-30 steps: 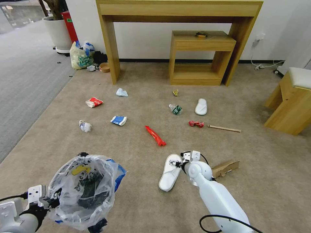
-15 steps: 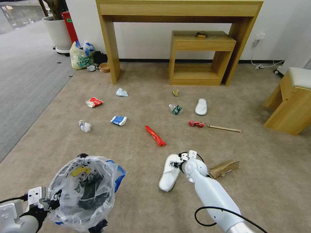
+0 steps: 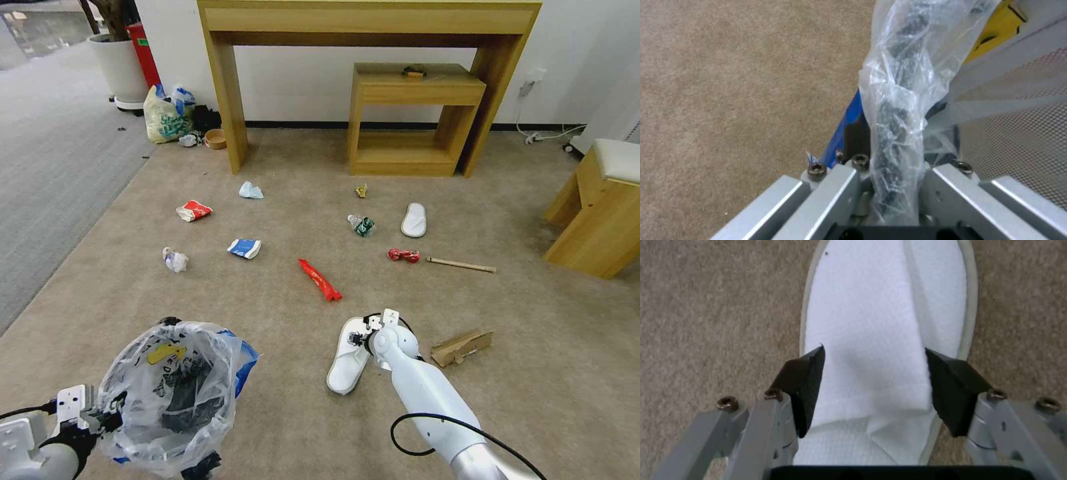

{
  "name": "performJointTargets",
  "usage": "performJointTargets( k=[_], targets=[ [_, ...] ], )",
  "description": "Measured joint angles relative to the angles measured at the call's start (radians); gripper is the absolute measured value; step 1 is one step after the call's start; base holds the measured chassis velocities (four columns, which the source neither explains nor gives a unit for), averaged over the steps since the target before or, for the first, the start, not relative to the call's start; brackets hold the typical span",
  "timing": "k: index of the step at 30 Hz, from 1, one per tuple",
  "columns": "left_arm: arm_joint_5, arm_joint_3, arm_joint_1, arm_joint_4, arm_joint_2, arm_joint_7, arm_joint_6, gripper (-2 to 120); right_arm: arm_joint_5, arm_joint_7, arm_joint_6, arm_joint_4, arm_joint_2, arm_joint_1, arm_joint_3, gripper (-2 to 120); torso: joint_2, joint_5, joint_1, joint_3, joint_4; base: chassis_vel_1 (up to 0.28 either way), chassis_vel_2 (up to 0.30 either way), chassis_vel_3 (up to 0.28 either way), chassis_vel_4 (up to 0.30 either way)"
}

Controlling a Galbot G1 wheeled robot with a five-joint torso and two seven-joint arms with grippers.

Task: Pick up the trash bin and place the garbage on the floor into it.

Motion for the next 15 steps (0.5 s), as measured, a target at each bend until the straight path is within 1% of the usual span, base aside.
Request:
performJointTargets(
  k=[2, 3, 4, 6, 7, 9, 10, 11, 12, 13, 15],
  targets=[
    [-0.001, 0.000, 0.000, 0.001, 0.001, 0.001, 0.000, 0, 0.000, 0.002, 0.000, -0.006, 0.005, 0.003, 0.003, 55, 0.000, 0.0000, 0.000, 0.000, 0.0000, 0.000, 0.000, 0.000, 0.000],
    [-0.001, 0.000, -0.001, 0.001, 0.001, 0.001, 0.000, 0, 0.001, 0.004, 0.001, -0.009, 0.007, 0.005, 0.003, 52, 0.000, 0.0000, 0.000, 0.000, 0.0000, 0.000, 0.000, 0.000, 0.000],
    [-0.001, 0.000, -0.001, 0.001, 0.001, 0.001, 0.000, 0, 0.001, 0.004, 0.001, -0.009, 0.007, 0.005, 0.003, 52, 0.000, 0.0000, 0.000, 0.000, 0.0000, 0.000, 0.000, 0.000, 0.000],
    [-0.001, 0.000, -0.001, 0.001, 0.000, 0.001, 0.000, 0, 0.001, 0.005, 0.002, -0.015, 0.010, 0.005, 0.005, 43, 0.000, 0.0000, 0.000, 0.000, 0.0000, 0.000, 0.000, 0.000, 0.000],
    [-0.001, 0.000, -0.001, 0.001, 0.000, 0.001, 0.000, 0, 0.000, 0.006, 0.003, -0.019, 0.013, 0.006, 0.007, 36, 0.000, 0.0000, 0.000, 0.000, 0.0000, 0.000, 0.000, 0.000, 0.000],
    [-0.001, 0.000, -0.001, 0.001, -0.001, 0.001, 0.000, 0, 0.000, 0.006, 0.003, -0.020, 0.013, 0.006, 0.007, 36, 0.000, 0.0000, 0.000, 0.000, 0.0000, 0.000, 0.000, 0.000, 0.000],
    [-0.001, 0.000, 0.000, 0.001, -0.001, 0.002, 0.000, 0, -0.005, 0.006, 0.005, -0.025, 0.016, 0.006, 0.011, 28, 0.000, 0.0000, 0.000, 0.000, 0.0000, 0.000, 0.000, 0.000, 0.000],
    [-0.001, -0.001, 0.001, 0.001, -0.001, 0.003, 0.000, 0, -0.008, 0.006, 0.007, -0.026, 0.017, 0.005, 0.013, 23, 0.000, 0.0000, 0.000, 0.000, 0.0000, 0.000, 0.000, 0.000, 0.000],
    [-0.001, -0.001, 0.001, 0.001, -0.001, 0.003, 0.000, 0, -0.008, 0.006, 0.007, -0.026, 0.017, 0.005, 0.013, 23, 0.000, 0.0000, 0.000, 0.000, 0.0000, 0.000, 0.000, 0.000, 0.000],
    [-0.001, -0.001, 0.002, 0.001, 0.000, 0.004, 0.000, 0, -0.009, 0.006, 0.008, -0.026, 0.017, 0.004, 0.014, 19, 0.000, 0.0000, 0.000, 0.000, 0.0000, 0.000, 0.000, 0.000, 0.000],
    [-0.001, -0.001, 0.002, 0.000, 0.000, 0.005, 0.000, 0, -0.011, 0.004, 0.009, -0.026, 0.017, 0.001, 0.016, 8, 0.000, 0.0001, 0.000, 0.000, 0.0000, 0.000, 0.000, 0.000, 0.000]
  ],
)
